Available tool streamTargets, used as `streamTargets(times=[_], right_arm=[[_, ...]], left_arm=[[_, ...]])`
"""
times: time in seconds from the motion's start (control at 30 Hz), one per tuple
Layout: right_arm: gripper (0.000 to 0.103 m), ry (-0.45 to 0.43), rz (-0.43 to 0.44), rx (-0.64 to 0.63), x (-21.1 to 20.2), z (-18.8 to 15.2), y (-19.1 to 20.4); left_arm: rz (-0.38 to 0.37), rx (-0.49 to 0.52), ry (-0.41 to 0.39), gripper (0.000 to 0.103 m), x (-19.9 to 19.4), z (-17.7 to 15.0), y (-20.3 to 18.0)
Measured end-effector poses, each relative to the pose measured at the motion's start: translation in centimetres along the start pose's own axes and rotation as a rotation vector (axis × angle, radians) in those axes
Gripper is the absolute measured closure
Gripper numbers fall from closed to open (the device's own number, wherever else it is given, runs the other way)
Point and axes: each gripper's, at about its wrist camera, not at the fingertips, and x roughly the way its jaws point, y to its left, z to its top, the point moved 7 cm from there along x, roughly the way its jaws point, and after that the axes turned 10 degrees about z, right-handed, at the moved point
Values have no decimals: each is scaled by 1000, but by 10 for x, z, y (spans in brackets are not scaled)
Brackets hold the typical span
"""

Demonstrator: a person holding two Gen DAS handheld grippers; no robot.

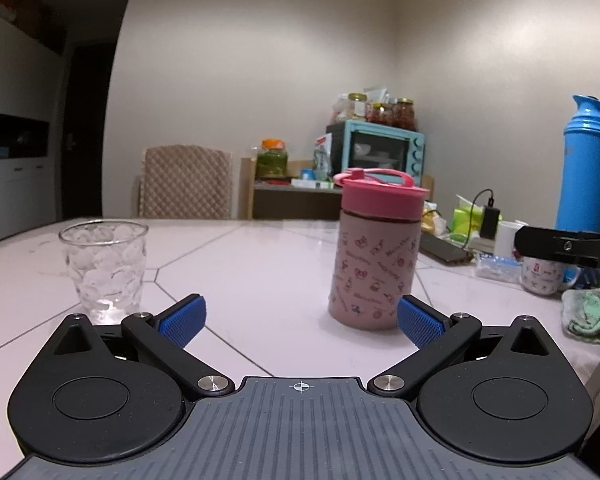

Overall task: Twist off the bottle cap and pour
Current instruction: 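Move both tools toward the pink Hello Kitty bottle on the table, then close the left gripper around the pink bottle body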

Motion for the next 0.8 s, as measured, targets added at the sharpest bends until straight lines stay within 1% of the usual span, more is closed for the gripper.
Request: streamTargets(times=[0.1,0.27,0.37,0.57,0.73,0.8], right_arm=[[0,-4,7,-10,1,4,2],[0,-6,2,-18,6,10,0],[0,-7,13,-27,11,15,2],[0,-13,32,-42,26,27,-1],[0,16,48,-60,35,31,-4],[0,23,53,-68,38,33,-5]], left_arm=[[-15,3,12,0,7,2,0],[-85,0,42,0,19,8,-1],[-101,47,32,0,24,16,-9],[-143,120,46,0,45,23,-25],[-182,163,39,0,60,30,-38],[-210,179,38,0,69,32,-45]])
